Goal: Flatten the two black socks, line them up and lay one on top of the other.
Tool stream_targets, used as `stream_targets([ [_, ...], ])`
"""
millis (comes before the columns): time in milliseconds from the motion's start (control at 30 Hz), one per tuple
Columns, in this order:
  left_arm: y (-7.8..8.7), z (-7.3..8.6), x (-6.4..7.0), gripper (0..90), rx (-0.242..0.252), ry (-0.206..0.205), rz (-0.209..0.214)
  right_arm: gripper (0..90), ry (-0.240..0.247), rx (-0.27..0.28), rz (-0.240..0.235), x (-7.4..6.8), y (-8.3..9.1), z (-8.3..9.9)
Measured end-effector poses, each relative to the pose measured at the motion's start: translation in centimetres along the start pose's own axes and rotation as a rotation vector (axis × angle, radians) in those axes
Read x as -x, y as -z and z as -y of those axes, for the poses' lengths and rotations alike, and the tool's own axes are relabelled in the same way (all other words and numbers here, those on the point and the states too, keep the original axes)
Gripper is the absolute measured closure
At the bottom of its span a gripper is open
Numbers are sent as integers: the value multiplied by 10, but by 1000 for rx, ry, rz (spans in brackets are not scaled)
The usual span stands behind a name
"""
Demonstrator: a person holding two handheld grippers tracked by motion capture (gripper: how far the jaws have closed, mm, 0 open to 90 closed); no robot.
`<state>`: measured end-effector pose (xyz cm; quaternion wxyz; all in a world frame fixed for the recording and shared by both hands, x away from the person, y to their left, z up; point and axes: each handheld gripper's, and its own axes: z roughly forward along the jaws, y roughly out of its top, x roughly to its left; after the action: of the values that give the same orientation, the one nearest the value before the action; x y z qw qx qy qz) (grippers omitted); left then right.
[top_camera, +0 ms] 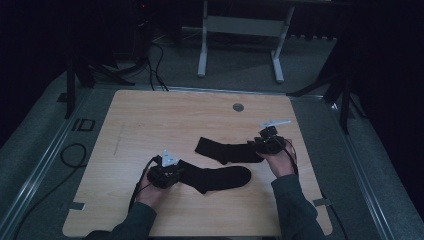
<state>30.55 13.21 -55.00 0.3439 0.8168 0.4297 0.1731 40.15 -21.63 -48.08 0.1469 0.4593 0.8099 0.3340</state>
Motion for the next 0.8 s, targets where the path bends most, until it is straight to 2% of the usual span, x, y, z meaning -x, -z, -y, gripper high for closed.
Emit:
stream_targets([
  [100,0,0,0,732,2,0,-1,605,76,-13,-30,-14,-11,-7],
  [200,1,0,-1,732,5,4,1,606,105,-21,-49,-22,-18,-10],
  [233,1,0,-1,732,4,6,1,606,133,-37,-74,-31,-28,-13],
  [300,1,0,-1,732,5,5,2,606,162,-50,-82,-38,-37,-16],
  [400,1,0,-1,731,6,5,2,606,174,-53,-89,-41,-42,-17],
  [433,1,0,-1,731,5,5,2,598,215,-77,-95,-51,-54,-20],
  [533,1,0,-1,731,2,3,2,576,263,-111,-104,-62,-66,-23],
  [600,0,0,-1,730,2,3,1,571,271,-118,-108,-64,-69,-24],
  [700,0,0,-1,730,3,5,1,546,289,-166,-127,-73,-85,-29],
  [800,0,-1,-1,729,2,6,3,539,294,-174,-133,-75,-93,-31],
])
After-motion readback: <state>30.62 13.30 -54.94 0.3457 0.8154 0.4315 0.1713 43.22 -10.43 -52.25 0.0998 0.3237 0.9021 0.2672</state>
